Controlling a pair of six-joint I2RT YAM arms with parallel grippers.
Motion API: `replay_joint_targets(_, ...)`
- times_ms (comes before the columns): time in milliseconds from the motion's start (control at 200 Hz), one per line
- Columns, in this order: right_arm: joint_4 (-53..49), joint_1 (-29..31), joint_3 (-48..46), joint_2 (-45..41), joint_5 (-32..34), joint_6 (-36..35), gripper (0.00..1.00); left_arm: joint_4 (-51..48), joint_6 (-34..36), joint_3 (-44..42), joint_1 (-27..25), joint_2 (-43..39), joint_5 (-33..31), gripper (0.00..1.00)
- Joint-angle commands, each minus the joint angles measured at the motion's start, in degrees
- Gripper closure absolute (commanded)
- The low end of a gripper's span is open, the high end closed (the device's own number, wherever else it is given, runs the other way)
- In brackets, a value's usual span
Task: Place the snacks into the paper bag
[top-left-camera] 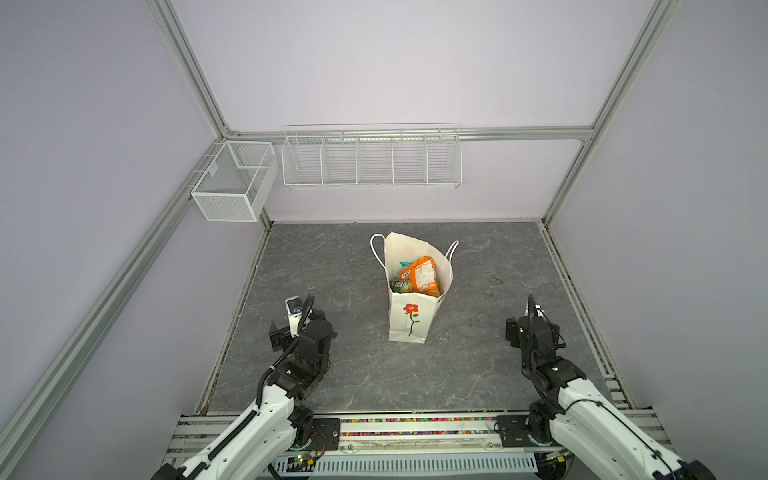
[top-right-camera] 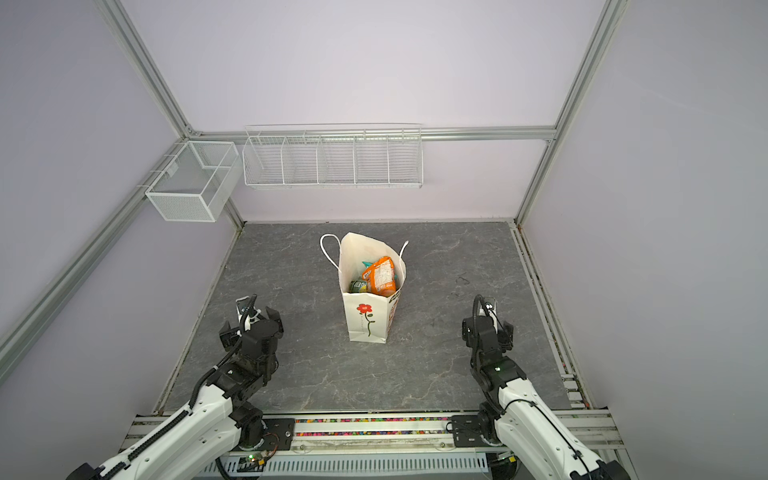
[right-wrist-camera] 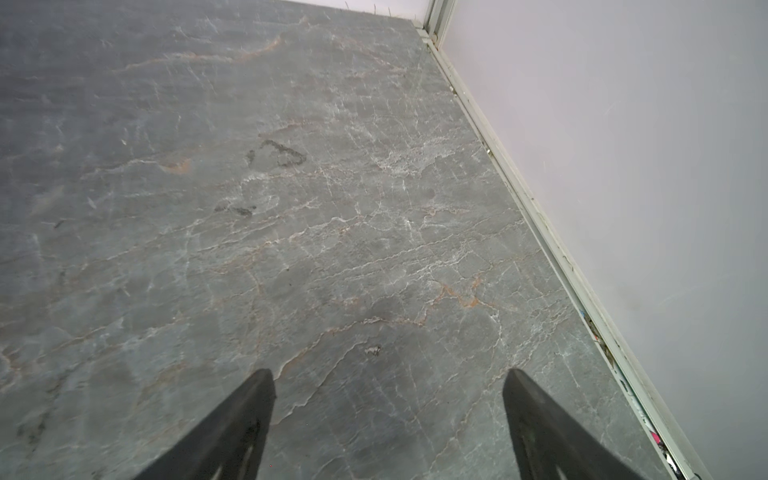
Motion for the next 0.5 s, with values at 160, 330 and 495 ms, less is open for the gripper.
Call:
replay_joint_targets(160,4.0,-0.91,1.12,1.04,-1.18,-0.64,0.11,3.73,1.44,0.07,0.55,2.18,0.73,0.01)
replay_joint_targets(330,4.91,-1.6,0.86,1.01,-0.84,-0.79,0.11,5.13,1.56,0.33,1.88,4.94,2.07,0.01)
replay_joint_targets(495,7.57,-2.67,1.1,3.38,-1.25,-1.15,0.11,6.3,1.51,0.76,3.94,6.63,4.25,0.01)
